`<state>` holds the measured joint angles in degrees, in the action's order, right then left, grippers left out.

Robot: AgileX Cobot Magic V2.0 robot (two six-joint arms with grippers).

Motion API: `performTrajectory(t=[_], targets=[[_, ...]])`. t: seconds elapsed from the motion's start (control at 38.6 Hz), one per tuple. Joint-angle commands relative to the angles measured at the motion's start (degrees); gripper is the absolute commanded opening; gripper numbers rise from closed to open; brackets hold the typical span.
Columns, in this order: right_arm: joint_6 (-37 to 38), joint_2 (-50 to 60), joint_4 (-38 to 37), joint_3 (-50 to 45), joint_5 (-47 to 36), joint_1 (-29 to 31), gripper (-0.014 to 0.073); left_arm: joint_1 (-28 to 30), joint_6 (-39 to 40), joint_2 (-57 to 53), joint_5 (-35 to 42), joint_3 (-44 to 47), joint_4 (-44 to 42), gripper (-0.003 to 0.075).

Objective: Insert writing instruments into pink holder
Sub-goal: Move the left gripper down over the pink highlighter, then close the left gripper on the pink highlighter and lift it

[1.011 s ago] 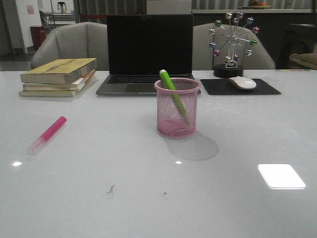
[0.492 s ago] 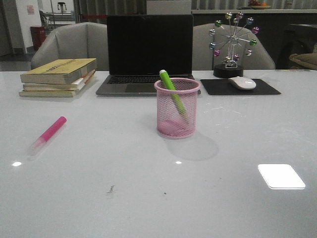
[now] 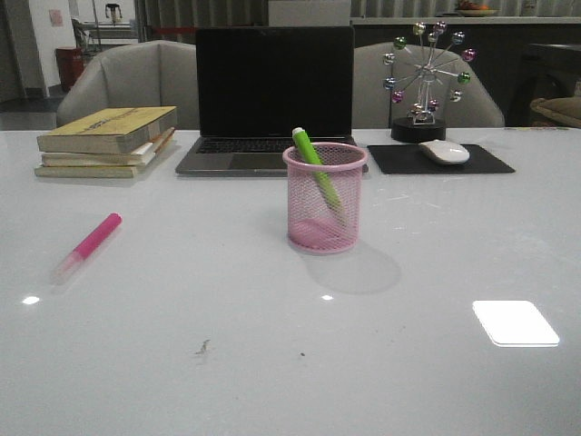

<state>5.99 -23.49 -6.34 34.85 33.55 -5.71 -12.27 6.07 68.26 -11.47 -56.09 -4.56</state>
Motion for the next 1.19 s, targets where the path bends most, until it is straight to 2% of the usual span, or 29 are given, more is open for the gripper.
performTrajectory(t=[0.0,0.18,0.52,0.83,1.17], targets=[[0.3,-0.4,-0.8,1.5,-4.3,0.4,0.0371,-0.4,0.4,3.8,-3.0,-8.3,-0.1,0.0456],[0.3,-0.4,-0.8,1.5,-3.9,0.4,0.0371,-0.4,0.4,15.1,-15.1,-21.7,1.9,0.0456],[0.3,-0.4,-0.8,1.5,-2.1,0.4,0.0371,-0.4,0.4,33.7,-25.5,-34.9,3.5,0.0456],[0.3,-0.4,-0.8,1.5,2.4,0.4,0.0371,-0.4,0.4,43.9,-25.9,-35.0,4.9,0.0456],[0.3,-0.4,-0.8,1.5,3.3,0.4,0.0371,-0.4,0.4,48.8,-24.7,-35.3,5.9,0.0456]])
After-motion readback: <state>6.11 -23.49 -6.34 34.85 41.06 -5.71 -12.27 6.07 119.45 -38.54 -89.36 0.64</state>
